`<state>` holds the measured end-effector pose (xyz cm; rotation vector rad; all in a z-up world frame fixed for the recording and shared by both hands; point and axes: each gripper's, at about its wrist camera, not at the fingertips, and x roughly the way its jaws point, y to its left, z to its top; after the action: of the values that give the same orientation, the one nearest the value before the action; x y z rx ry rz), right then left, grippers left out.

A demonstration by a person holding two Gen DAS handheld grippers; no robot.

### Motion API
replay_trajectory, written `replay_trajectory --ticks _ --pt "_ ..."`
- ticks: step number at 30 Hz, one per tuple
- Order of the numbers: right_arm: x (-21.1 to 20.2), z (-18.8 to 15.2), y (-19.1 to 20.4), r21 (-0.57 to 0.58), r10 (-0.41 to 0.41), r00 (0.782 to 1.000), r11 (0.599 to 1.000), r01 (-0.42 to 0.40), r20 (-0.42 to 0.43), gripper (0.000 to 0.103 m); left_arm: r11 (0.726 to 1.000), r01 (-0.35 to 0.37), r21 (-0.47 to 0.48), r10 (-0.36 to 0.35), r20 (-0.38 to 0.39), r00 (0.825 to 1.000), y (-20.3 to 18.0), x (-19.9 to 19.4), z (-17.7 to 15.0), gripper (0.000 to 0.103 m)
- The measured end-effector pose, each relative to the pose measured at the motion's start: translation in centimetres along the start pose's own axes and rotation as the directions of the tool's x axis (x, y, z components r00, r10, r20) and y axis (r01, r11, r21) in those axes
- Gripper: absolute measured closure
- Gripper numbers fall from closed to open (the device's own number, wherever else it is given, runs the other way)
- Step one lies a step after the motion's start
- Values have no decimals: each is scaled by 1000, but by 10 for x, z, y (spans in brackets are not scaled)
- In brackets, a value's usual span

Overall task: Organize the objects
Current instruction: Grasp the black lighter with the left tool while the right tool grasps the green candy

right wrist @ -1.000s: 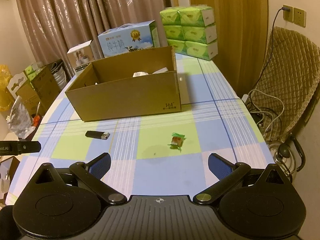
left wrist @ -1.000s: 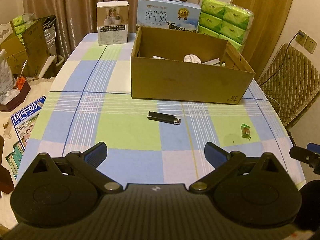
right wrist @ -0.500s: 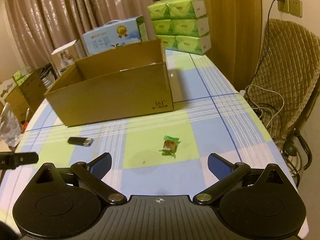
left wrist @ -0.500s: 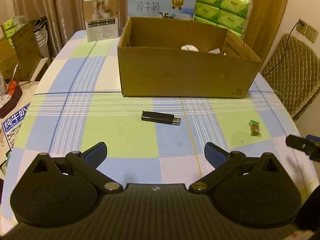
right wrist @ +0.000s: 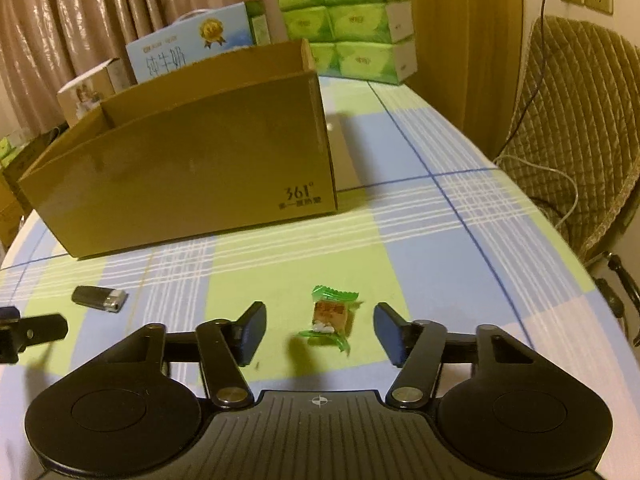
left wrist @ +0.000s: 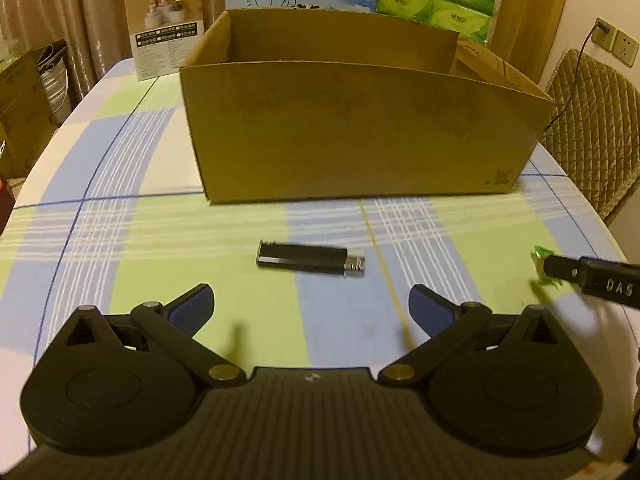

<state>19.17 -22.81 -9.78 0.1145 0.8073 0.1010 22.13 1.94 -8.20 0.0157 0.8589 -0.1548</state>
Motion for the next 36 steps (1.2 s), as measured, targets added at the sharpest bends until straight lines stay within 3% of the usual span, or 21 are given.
replay_trajectory --ticks 8,12,24,28,36 --pt "21 -3 5 -25 -47 999 999 47 -14 65 999 6 34 -7 42 999 -3 24 1 1" --pt "21 -4 9 -54 -73 997 996 72 -9 85 999 6 48 -8 36 999 0 30 -3 1" --pt "17 -6 17 -70 -32 999 997 32 -1 85 997 17 74 -21 52 998 -1 49 1 2" --pt "17 -5 17 -65 -23 1000 998 22 -3 85 996 19 86 -24 54 998 -3 56 3 13" --pt "18 -5 17 -64 -18 1000 998 18 -5 85 997 19 75 -23 46 999 1 66 2 24"
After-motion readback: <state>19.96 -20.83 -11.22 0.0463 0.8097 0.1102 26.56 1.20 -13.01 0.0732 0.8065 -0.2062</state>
